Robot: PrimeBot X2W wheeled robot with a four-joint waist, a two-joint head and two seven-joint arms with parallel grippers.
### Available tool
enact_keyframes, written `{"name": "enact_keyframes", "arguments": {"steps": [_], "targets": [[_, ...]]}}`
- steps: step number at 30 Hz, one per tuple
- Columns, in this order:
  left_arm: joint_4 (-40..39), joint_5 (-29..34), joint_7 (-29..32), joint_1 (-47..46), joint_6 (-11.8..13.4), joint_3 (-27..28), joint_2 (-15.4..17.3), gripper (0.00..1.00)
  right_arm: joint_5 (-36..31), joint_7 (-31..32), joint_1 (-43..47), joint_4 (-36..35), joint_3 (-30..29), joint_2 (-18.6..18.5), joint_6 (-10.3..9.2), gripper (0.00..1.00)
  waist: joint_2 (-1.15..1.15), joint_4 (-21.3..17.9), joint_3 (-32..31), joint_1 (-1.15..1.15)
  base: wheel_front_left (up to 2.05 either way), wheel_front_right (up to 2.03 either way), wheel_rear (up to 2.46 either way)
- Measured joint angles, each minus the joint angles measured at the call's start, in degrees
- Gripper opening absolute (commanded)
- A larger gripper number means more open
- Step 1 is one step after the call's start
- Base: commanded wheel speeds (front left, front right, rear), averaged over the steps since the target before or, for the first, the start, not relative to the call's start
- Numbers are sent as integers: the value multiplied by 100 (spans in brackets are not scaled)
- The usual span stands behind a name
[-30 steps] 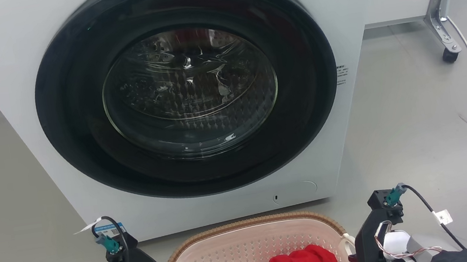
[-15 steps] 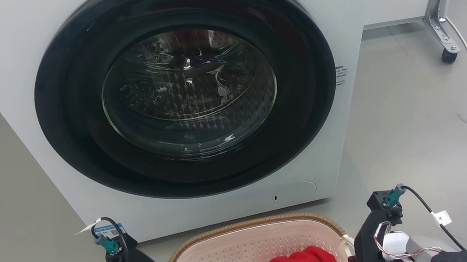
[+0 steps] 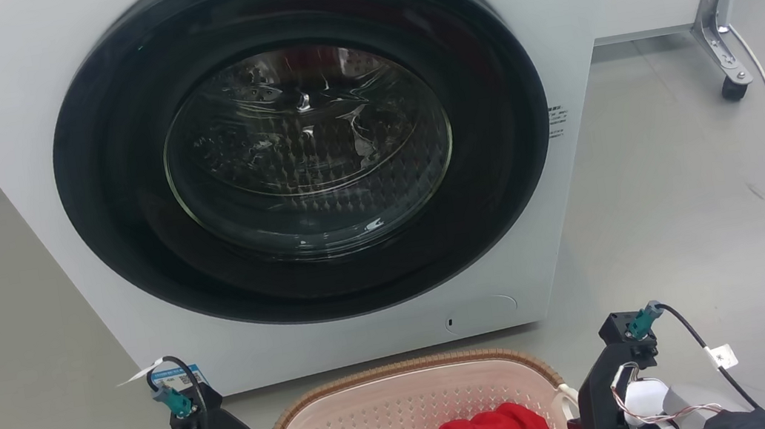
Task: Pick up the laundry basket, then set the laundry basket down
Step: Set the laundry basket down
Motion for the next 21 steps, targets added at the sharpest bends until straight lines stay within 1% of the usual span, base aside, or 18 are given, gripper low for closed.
{"name": "enact_keyframes", "arguments": {"steps": [11, 19, 21], "targets": [[-20, -3, -204, -13, 0, -3, 33, 0, 62, -123, -53, -76, 96, -1, -37, 0, 0, -7, 73, 0, 0, 0, 0], [-82, 3, -514, -155, 0, -48, 77, 0, 78, -420, -146, -190, 177, -11, -52, 0, 0, -20, 312, 0, 0, 0, 0], [-111, 21, -613, -179, 0, -66, 90, 0, 77, -520, -173, -238, 194, -15, -92, 0, 0, -22, 405, 0, 0, 0, 0]]}}
